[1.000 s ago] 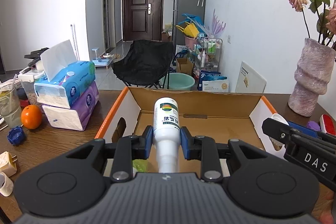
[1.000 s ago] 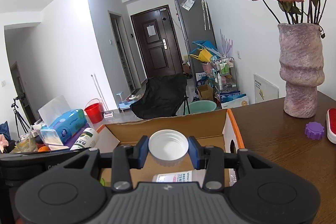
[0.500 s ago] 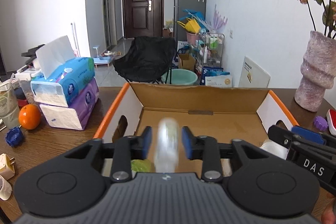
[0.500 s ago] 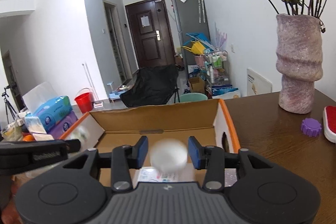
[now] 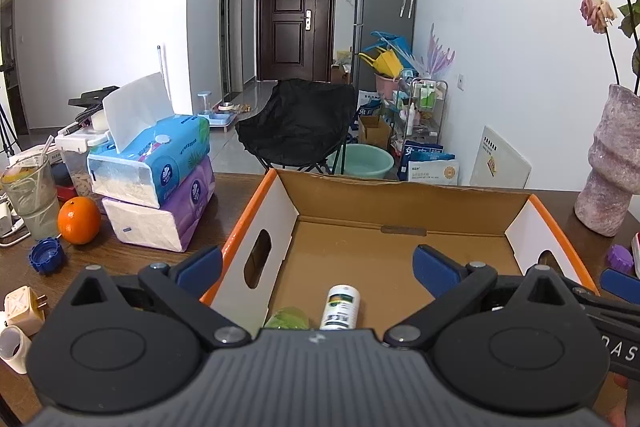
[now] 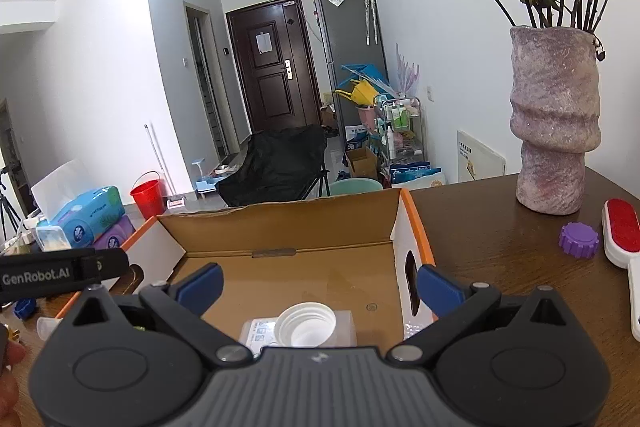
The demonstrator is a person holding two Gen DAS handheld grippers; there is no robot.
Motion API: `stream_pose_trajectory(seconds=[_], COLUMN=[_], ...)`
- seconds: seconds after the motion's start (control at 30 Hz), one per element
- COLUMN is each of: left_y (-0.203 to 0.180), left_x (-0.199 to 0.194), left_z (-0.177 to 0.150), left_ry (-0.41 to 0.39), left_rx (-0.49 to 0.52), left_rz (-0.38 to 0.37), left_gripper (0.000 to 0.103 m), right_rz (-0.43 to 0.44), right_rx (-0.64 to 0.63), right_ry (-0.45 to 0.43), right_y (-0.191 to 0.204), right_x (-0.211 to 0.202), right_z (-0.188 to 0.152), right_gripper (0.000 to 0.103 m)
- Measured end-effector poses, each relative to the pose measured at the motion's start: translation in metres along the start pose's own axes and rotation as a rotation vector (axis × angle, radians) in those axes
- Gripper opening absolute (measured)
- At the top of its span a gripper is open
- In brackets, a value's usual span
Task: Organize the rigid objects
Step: 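Open the left tool over the box while the right tool releases the white cap, then withdraw both open tools from the box back over the table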
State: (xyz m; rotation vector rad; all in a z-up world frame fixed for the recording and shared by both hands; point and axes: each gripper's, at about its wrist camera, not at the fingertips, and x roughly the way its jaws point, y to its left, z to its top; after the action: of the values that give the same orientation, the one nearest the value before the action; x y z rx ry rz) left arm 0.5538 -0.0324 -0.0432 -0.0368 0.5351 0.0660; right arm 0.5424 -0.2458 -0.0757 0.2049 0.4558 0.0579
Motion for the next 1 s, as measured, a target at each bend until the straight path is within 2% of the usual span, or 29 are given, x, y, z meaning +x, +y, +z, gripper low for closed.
stream_pose_trajectory(seconds=[0.47, 0.73, 1.0], left_y=[0.016, 0.032, 0.043], left_x=[-0.002, -0.022, -0.057], left_z=[0.000, -0.001, -0.014], left_ry=[0.032, 0.019, -0.007], left_rx=[-0.035, -0.046, -0.022], left_rz=[0.046, 0.040, 0.070], left_gripper=[0.103, 0.103, 0.103], right_rz=[-0.007, -0.049, -0.072], right_rx=[0.022, -0.004, -0.021], right_ry=[-0.018, -0.058, -0.050], right_y=[-0.002, -0.002, -0.001], right_x=[-0.013, -0.036, -0.068], right_z=[0.005, 0.008, -0.004], right_gripper=[0.103, 0.103, 0.103])
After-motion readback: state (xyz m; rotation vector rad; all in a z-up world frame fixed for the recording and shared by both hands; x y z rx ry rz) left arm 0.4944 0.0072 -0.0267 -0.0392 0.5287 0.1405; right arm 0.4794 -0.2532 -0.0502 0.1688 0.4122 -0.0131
